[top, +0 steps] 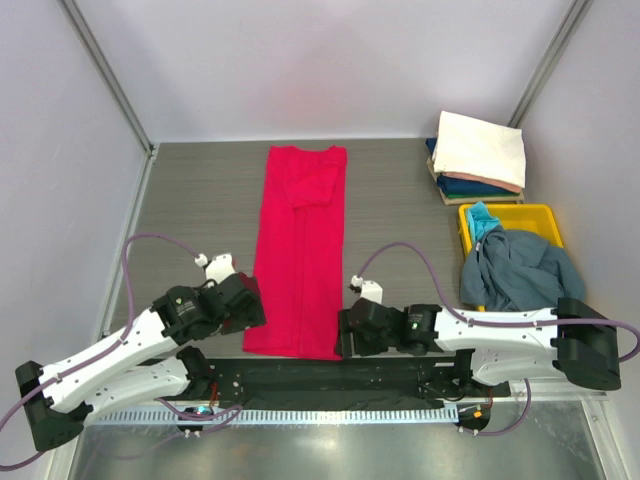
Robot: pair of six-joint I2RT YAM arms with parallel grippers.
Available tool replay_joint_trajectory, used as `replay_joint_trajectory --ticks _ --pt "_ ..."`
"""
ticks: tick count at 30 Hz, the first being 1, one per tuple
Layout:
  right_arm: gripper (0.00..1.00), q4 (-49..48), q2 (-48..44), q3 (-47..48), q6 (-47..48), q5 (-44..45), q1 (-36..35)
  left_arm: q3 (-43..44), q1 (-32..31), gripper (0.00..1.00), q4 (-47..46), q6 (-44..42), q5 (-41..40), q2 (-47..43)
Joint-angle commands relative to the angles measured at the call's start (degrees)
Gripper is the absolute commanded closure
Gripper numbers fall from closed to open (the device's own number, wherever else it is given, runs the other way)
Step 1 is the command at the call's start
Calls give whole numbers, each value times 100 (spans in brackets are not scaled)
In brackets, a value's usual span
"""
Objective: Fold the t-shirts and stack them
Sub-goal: Fold the tshirt
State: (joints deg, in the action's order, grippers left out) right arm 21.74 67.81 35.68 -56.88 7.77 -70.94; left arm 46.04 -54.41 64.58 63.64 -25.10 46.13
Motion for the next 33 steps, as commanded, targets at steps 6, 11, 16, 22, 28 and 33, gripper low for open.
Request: replay_joint_trajectory --ticks 6,11,16,22,28,33 --pt "35 -793 -357 -905 -903 172 -245 -1588 53 12 -797 1273 981 -1166" --pt "39 -1312 -128 -1072 -1000 198 -289 -2186 71 17 -859 1730 1121 -1606" --pt "44 -1646 39 -1221 -1167 225 -289 -2635 80 27 -973 2003 1183 -1870" --pt "49 -1910 241 -1300 -1229 128 -298 -2864 80 35 -964 2118 1113 -2099" --pt "60 -2024 347 -1388 -1334 137 -316 -3040 80 44 -1070 2118 981 -2117" --pt "65 -2024 356 -1459 -1396 172 -316 -3049 80 49 -1096 2118 788 -2108"
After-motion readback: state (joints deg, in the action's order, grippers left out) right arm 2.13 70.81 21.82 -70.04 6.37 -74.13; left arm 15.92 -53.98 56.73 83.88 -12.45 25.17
